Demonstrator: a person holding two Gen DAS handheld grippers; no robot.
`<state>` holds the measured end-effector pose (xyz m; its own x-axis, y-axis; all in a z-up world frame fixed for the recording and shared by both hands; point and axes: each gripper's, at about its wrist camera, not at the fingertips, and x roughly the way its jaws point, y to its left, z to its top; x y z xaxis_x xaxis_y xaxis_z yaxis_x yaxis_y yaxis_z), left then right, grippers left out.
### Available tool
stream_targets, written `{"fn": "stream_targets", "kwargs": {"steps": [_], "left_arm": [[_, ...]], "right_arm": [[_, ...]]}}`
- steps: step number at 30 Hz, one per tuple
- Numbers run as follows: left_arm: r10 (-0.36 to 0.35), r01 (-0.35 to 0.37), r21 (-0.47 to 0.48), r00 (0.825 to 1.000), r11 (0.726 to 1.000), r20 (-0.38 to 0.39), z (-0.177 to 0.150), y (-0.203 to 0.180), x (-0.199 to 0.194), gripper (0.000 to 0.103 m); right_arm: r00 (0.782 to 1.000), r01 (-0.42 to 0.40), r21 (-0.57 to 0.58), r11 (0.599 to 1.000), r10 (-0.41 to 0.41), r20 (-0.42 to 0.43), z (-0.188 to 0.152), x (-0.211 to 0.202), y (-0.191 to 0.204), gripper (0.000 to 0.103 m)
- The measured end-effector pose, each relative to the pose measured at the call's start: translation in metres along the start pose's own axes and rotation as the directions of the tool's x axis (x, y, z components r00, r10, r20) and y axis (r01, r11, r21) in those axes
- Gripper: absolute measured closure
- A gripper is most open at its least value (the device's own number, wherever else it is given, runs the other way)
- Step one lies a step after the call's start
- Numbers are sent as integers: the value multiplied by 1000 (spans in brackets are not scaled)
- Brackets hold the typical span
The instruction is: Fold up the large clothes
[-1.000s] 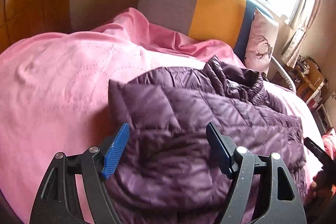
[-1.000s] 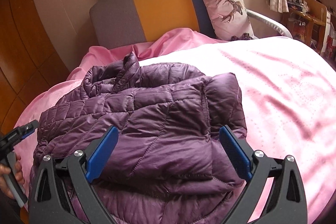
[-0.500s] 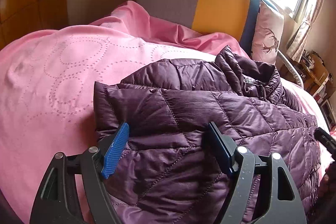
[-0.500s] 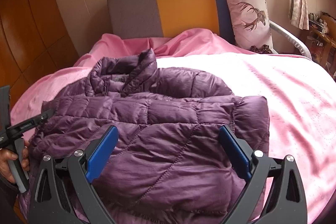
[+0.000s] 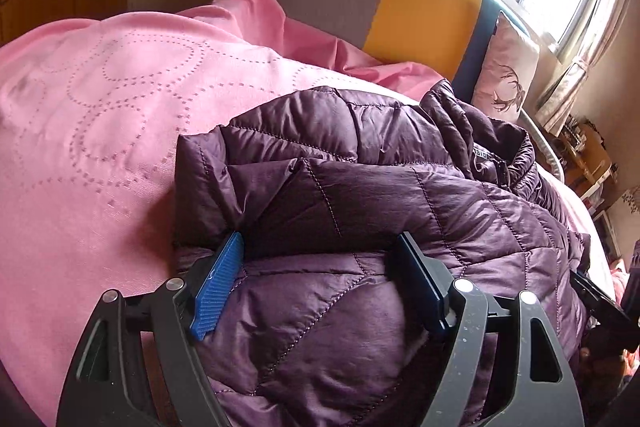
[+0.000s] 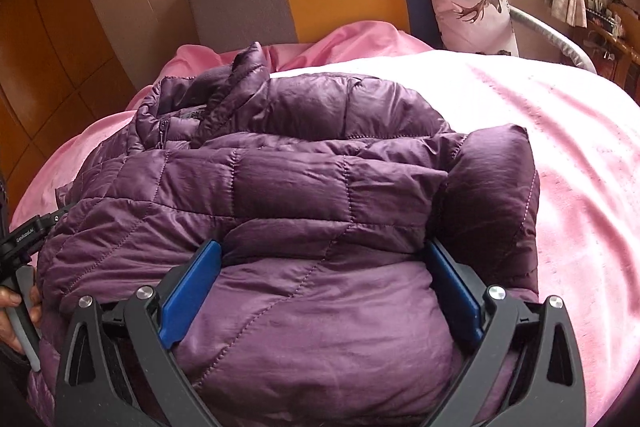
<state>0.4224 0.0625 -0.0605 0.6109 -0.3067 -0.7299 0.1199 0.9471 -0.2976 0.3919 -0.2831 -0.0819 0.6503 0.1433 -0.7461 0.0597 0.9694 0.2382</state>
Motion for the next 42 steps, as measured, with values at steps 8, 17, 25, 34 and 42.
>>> {"fn": "stream_targets", "kwargs": {"steps": [8, 17, 25, 34, 42], "left_arm": [[39, -39, 17, 999, 999, -4, 1, -7, -8, 27], [111, -112, 49, 994, 993, 23, -48, -9, -91, 19], [158, -157, 33, 987, 987, -30, -116, 22, -141, 19], [186, -185, 50, 982, 981, -21, -163, 25, -177, 19], [178, -176, 75, 984, 982, -23, -184, 17, -195, 19]], "right_arm": [[1000, 16, -4, 1000, -16, -15, 1, 2, 3, 2], [996, 94, 31, 995, -94, -2, -16, -63, 15, 2], [983, 149, -6, 989, -149, -108, -79, -101, 26, 2], [983, 142, 67, 988, -133, -130, -145, -131, 24, 2], [985, 132, 76, 988, -123, -120, -168, -158, 25, 2]]}}
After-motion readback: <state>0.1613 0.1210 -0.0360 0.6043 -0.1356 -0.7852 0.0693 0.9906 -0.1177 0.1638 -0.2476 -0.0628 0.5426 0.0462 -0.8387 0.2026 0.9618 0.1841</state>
